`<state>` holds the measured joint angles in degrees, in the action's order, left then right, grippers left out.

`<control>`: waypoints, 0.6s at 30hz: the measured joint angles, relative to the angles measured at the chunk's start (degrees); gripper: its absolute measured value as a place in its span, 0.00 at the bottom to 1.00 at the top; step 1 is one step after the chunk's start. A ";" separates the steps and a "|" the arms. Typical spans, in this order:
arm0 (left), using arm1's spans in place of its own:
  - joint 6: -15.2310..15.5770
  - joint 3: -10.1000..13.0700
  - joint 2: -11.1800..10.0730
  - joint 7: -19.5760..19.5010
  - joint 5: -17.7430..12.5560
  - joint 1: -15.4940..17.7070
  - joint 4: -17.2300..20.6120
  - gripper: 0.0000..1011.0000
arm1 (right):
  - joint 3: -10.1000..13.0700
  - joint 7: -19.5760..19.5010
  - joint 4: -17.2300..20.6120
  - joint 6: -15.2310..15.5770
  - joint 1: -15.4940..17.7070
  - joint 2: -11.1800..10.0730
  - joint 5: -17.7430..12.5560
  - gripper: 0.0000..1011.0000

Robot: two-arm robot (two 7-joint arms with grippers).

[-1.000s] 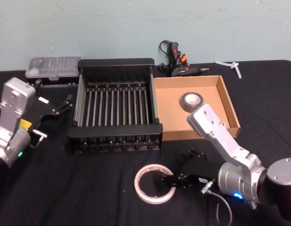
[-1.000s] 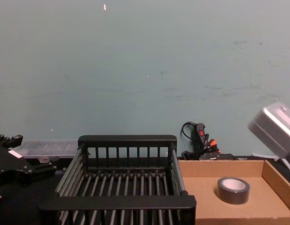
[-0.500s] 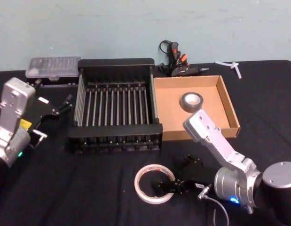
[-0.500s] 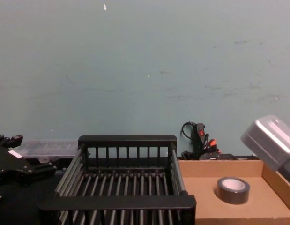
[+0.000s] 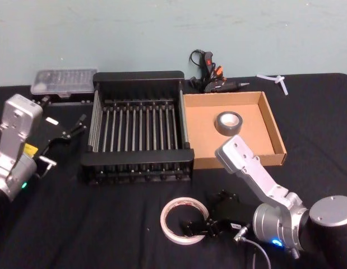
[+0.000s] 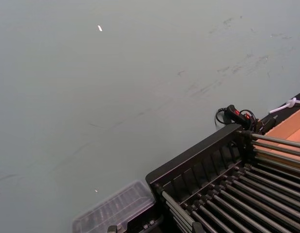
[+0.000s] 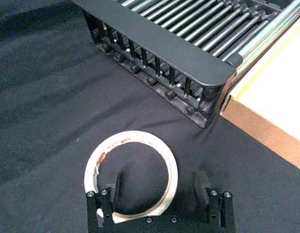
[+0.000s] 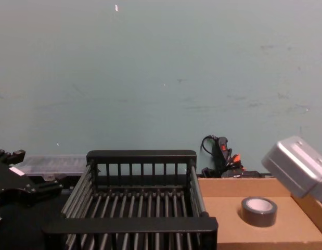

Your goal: Pick up the white tape and place it into the black box , Pick up the silver tape and place it into the brown box.

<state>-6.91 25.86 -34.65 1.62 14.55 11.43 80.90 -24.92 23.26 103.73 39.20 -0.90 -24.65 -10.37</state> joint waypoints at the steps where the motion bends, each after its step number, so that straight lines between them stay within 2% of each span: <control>1: 0.00 0.00 0.00 0.00 0.00 0.00 0.00 0.99 | -0.02 0.01 -0.07 0.03 -0.02 0.02 -0.01 0.99; 18: 0.00 0.00 0.00 0.00 0.00 0.00 0.00 0.99 | -0.29 -0.06 -1.13 0.55 -0.36 0.56 0.04 0.99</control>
<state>-6.91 25.86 -34.64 1.62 14.55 11.43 80.90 -25.20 23.20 102.60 39.75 -1.26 -24.09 -10.33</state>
